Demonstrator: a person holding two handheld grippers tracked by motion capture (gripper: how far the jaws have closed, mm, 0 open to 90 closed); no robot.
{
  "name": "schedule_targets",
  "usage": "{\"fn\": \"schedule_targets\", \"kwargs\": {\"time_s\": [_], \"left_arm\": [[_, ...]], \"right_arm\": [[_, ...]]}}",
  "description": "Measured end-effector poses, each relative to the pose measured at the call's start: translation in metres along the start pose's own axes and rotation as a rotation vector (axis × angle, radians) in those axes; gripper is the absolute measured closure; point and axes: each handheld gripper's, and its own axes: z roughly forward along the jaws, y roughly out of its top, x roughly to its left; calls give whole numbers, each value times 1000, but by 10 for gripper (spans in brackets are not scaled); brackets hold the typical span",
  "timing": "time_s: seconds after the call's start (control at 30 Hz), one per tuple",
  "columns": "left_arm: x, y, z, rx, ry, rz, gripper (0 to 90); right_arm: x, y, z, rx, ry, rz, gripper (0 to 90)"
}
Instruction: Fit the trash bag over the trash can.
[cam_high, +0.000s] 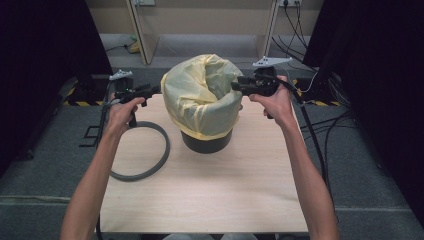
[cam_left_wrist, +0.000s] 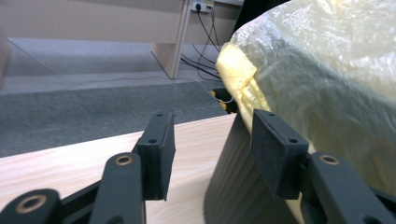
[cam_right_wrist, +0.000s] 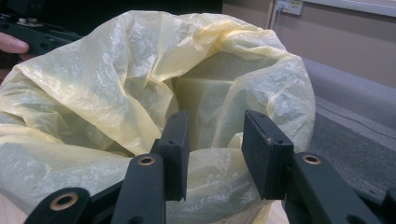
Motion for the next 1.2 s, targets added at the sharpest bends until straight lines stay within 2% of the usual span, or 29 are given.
{"fn": "schedule_targets", "kwargs": {"time_s": [0.03, 0.13, 0.2, 0.23, 0.27, 0.33, 0.43, 0.5, 0.6, 0.63, 0.67, 0.73, 0.83, 0.9, 0.97, 1.03, 1.2], "left_arm": [[0, 1, 5, -17, -33, -59, 486], [1, 1, 13, 7, -24, -64, 512], [1, 1, 15, 8, -32, -76, 525], [1, 3, 17, -5, -54, -100, 535], [-1, 5, 17, -8, -58, -97, 540], [-4, 9, 14, -9, -40, -63, 540], [-6, 13, 11, -26, -37, -68, 534], [-5, 17, 8, -26, -12, -52, 526], [-6, 14, 14, -13, -49, -67, 545], [-8, 13, 17, -1, -48, -51, 600], [-8, 13, 17, -1, -48, -51, 624], [-8, 8, 24, 7, -81, -64, 724], [-4, 3, 29, 14, -80, -99, 858], [-4, -1, 32, 38, -65, -79, 896], [-5, -5, 32, 53, -31, -30, 898], [-5, -10, 32, 65, -9, -6, 899], [-5, -29, 36, 132, 63, 97, 898]], "right_arm": [[0, 0, 0, 1, 1, -2, 618], [0, 0, 0, 0, 2, 0, 620], [0, 0, -1, -1, 3, 2, 619], [-1, 0, -1, 2, 2, 0, 620], [-1, 0, -1, 5, 2, -4, 621], [-1, -1, 0, 9, -1, -7, 621], [0, -1, 0, 10, 0, -8, 621], [0, -1, 1, 11, 1, -9, 621], [1, -1, 1, 11, -2, -9, 621], [0, -1, 1, 11, -2, -9, 621], [0, -1, 1, 12, -3, -6, 620], [0, -1, 1, 12, -3, -7, 620], [1, -1, 1, 12, -2, -7, 620], [1, -1, 1, 11, -1, -11, 620], [1, -1, 1, 11, -1, -11, 621], [1, -1, 1, 10, -1, -11, 622], [2, -2, 4, 18, -3, -19, 626]]}}
